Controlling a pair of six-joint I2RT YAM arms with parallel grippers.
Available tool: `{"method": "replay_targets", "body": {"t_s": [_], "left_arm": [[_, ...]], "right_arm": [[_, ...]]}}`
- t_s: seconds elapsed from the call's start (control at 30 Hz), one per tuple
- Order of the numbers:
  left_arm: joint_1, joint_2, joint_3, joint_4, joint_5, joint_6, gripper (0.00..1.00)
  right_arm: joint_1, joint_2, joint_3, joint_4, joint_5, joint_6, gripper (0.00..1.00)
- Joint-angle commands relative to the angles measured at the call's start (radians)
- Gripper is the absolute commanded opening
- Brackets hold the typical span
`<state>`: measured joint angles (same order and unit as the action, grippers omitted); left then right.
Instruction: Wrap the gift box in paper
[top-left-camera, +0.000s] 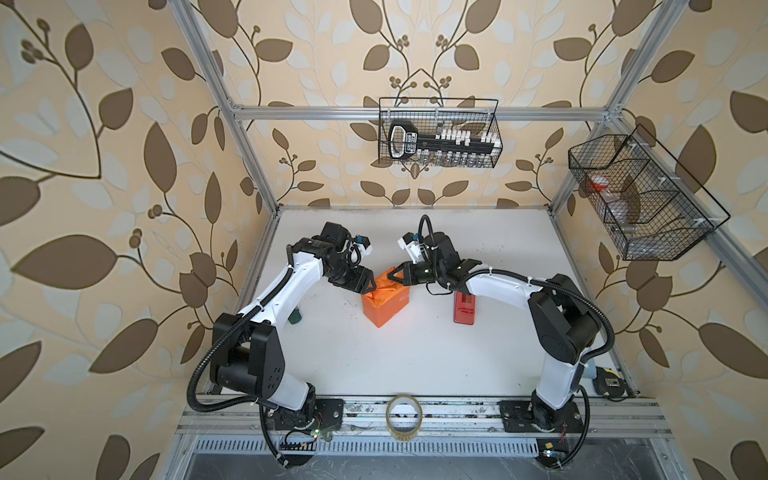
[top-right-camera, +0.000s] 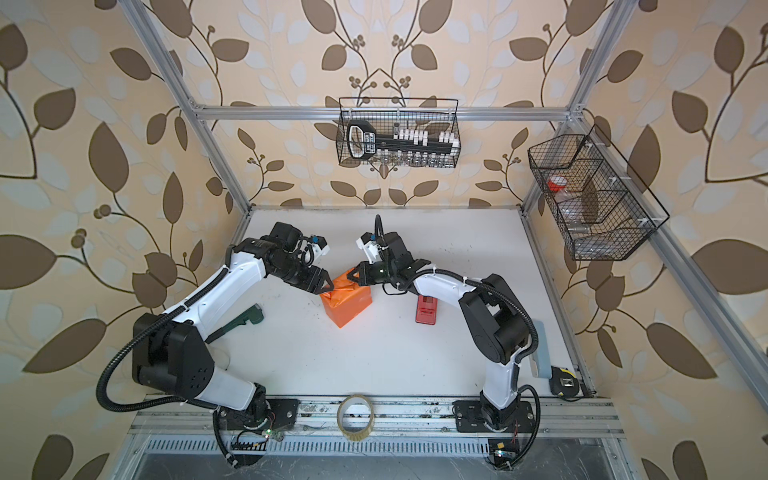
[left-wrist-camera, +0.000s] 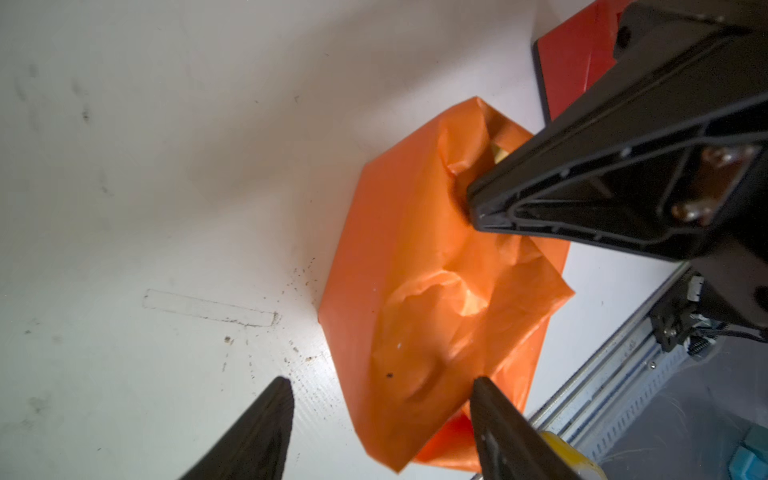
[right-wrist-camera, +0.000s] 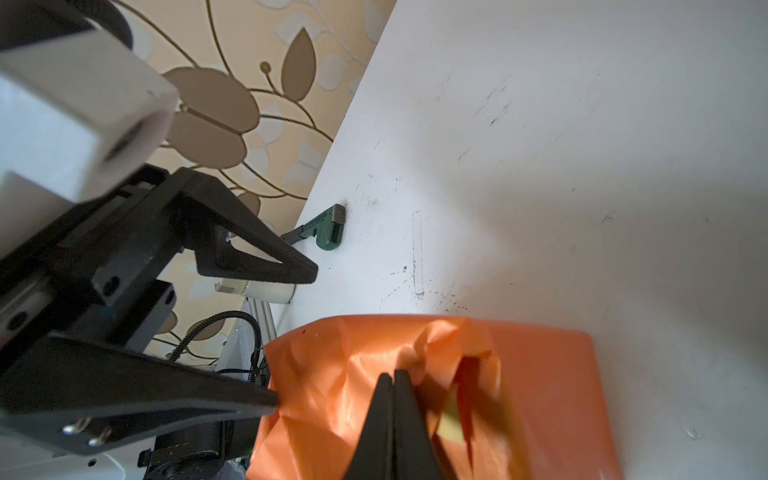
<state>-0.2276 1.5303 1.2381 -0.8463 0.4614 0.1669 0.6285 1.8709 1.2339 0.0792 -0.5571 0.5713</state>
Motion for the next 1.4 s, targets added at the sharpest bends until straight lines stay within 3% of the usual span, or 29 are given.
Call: {"method": "replay_targets", "body": {"t_s": [0.0,0.17,0.37,0.5,0.6,0.93,1.2,1.37], "left_arm": [[0.007,0.062,0.035,0.028,0.084,-0.041,0.68],[0.005,0.127,0.014,0.021,0.104,-0.075,0.64],[0.005,0.114,-0.020,-0.022,0.038,-0.042,0.60],[0.006,0.110,-0.017,-0.033,0.012,-0.022,0.58],[0.005,0.112,-0.016,-0.031,0.002,-0.016,0.58],[0.007,0.119,0.009,-0.045,0.003,-0.011,0.57],[0.005,0.108,-0.005,-0.039,-0.001,-0.001,0.57],[0.006,0.111,-0.002,-0.034,-0.015,-0.002,0.57]], "right_arm": [[0.008,0.046,-0.033,-0.188,0.057,-0.019,0.00],[0.011,0.030,-0.017,-0.207,0.064,-0.046,0.00],[-0.011,-0.063,0.004,-0.228,0.072,-0.079,0.00],[-0.019,-0.136,0.060,-0.298,0.115,-0.113,0.17],[0.001,-0.169,0.066,-0.374,0.229,-0.168,0.31],[0.084,-0.095,0.150,-0.471,0.374,-0.228,0.64],[0.106,-0.033,0.229,-0.532,0.451,-0.269,0.66],[0.130,-0.027,0.185,-0.561,0.495,-0.302,0.64]]}}
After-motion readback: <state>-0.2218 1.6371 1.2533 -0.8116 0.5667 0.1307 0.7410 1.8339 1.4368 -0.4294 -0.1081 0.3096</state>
